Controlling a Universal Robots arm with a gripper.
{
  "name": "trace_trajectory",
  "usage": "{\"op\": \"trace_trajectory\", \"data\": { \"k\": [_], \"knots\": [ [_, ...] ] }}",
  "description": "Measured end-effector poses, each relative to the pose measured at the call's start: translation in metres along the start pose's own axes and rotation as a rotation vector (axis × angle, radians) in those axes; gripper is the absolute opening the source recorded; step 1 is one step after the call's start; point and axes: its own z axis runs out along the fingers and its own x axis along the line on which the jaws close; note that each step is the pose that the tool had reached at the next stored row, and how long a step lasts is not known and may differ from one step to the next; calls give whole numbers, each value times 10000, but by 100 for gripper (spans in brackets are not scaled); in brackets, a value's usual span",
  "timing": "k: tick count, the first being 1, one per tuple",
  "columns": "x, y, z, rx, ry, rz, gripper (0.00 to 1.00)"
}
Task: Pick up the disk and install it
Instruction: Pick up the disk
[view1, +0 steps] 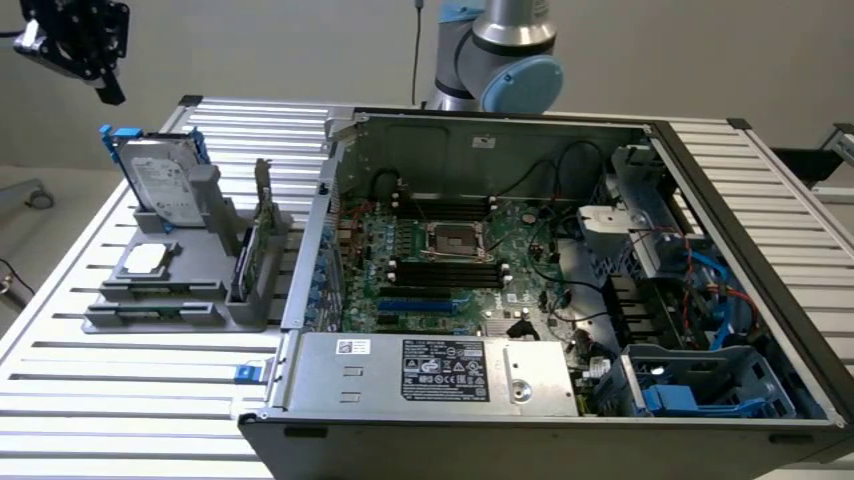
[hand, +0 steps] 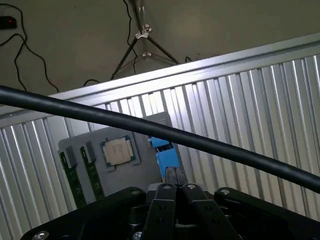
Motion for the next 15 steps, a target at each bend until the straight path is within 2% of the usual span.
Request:
{"op": "trace_trajectory", "data": {
  "k": [15],
  "knots": [
    [1, -3, 87, 3, 84, -2729, 11]
  ]
}}
